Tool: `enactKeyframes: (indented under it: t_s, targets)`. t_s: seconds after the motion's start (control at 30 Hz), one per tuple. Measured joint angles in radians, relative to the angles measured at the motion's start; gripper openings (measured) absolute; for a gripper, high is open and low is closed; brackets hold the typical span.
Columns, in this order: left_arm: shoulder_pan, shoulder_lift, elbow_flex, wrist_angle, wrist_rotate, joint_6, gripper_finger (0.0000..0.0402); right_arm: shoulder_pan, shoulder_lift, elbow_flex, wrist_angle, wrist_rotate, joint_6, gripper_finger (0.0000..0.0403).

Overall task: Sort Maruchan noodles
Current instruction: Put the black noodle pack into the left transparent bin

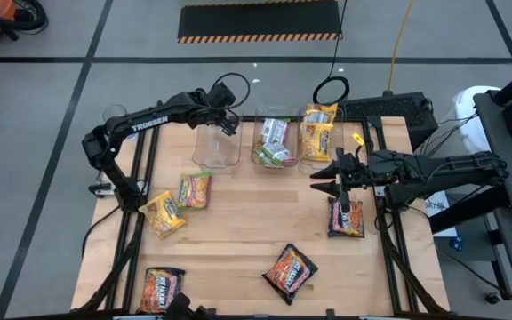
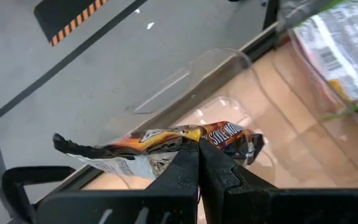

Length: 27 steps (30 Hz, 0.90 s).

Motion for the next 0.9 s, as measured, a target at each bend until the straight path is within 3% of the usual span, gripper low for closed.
enactKeyframes:
  t_s: [0.47, 0.9]
  targets:
    - [0.054, 0.044, 0.000, 0.003, 0.004, 0.000, 0.0000, 0.000, 0.000, 0.000, 0.000, 0.000, 0.000, 0.0130]
    - [0.048, 0.167, 0.001, 0.090, 0.095, -0.045, 0.0000, 0.000, 0.000, 0.000, 0.000, 0.000, 0.000, 0.0130]
